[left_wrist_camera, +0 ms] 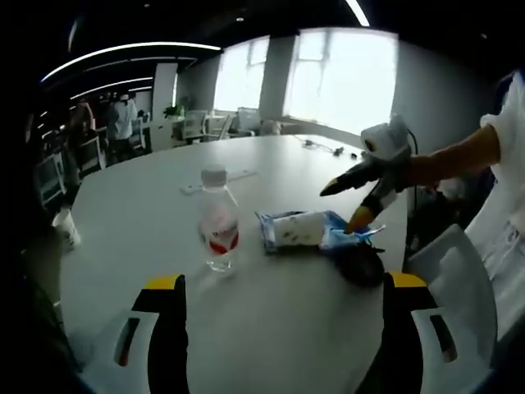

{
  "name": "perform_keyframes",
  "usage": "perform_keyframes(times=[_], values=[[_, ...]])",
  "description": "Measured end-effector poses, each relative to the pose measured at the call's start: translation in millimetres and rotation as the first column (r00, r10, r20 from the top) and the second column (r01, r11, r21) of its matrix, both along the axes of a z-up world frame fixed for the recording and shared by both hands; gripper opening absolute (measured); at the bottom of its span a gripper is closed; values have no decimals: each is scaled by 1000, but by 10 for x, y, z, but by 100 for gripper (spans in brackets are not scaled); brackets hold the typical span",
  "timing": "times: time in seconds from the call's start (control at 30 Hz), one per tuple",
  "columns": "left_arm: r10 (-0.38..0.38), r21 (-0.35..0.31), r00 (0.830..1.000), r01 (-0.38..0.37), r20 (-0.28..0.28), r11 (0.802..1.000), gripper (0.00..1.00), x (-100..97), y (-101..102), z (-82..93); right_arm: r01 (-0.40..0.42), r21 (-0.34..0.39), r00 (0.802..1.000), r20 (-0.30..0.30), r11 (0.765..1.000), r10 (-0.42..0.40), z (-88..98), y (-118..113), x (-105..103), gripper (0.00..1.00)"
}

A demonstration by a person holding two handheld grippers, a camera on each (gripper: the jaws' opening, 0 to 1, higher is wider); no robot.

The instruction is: Arrange the tabletop items into an orderly group along one side of the table until the central work area is clear of visible clutter.

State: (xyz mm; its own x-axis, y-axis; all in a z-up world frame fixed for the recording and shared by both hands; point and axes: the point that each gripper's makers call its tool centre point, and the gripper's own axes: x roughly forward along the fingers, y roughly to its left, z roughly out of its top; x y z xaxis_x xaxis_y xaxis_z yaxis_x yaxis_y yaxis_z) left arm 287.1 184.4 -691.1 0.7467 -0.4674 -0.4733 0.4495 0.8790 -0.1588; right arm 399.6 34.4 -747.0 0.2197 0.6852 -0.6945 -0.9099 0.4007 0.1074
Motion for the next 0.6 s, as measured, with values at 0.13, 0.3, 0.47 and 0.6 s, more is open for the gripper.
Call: perform_keyframes(times=[0.13,0.3,0.47,0.6], values=[[38,-9,999,-39,-12,999,97,-43,14,-41,52,35,997,-66,998,-50,-40,-5,47,76],[82,-35,997,-83,-15,996,97,-127,17,-79,56,24,993,-109,998,-53,-192,-12,57,75],[112,-33,993,-113,-44,993,96,-237,39,-173,66,40,987,-147,997,-59,-247,23,41,74],[131,-39,990,-133,-54,990,96,-265,33,-187,66,37,986,-159,997,-59,-319,39,60,74]])
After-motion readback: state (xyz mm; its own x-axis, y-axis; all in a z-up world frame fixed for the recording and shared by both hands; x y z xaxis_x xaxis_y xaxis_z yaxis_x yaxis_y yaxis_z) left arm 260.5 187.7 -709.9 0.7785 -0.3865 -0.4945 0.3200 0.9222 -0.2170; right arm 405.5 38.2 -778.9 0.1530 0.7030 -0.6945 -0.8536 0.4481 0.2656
